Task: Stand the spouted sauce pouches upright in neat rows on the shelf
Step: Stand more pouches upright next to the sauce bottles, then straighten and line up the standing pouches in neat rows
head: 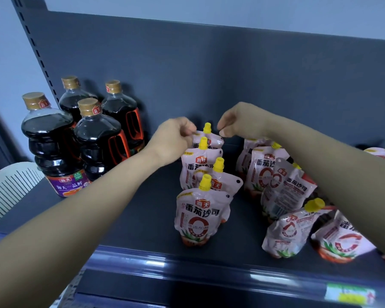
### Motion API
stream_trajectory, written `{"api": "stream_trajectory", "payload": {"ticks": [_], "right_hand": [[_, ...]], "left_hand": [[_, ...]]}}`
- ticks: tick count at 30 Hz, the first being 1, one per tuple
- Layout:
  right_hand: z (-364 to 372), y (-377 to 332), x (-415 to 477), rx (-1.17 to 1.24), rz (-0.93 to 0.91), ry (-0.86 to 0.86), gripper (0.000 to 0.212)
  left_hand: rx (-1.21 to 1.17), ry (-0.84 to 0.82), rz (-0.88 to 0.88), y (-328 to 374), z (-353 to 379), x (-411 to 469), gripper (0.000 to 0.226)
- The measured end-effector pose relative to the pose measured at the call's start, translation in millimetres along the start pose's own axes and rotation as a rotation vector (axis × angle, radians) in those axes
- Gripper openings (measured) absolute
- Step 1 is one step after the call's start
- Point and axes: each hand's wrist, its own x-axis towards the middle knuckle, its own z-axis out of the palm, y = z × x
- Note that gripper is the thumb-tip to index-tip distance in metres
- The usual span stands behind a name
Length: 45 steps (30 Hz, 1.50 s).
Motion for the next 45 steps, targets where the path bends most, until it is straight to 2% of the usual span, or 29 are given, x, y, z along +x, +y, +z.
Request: {"api": "stream_trajectory", "payload": {"ticks": [7,17,24,30,36,45], "right_hand": [[-15,3,-28,-0.064,0.011,0.147,0.025],[-29,10,-83,-0.208,0.075,0.223,0.026],[-57,45,-133,-0.290,0.147,0.264,0.027],[-90,104,-177,-0.395,0.176,0.255,0.030],[-131,192,-244,-0.498,0.188,0.253,0.035],[-175,319,-311,-0.403,0.341,0.221,0.034]], "left_hand": [[-0.048,-0.137,0.114,32,-8,-18,0.011],[0.006,-0.250,0.323,96,11,-43,0.012],[0.070,-0.306,0.402,130,43,-60,0.013],[0.163,-0.299,0.456,178,94,-69,0.016],[0.238,-0.279,0.568,254,183,-78,0.016],[0.194,-0.360,0.592,324,300,-78,0.016]]}}
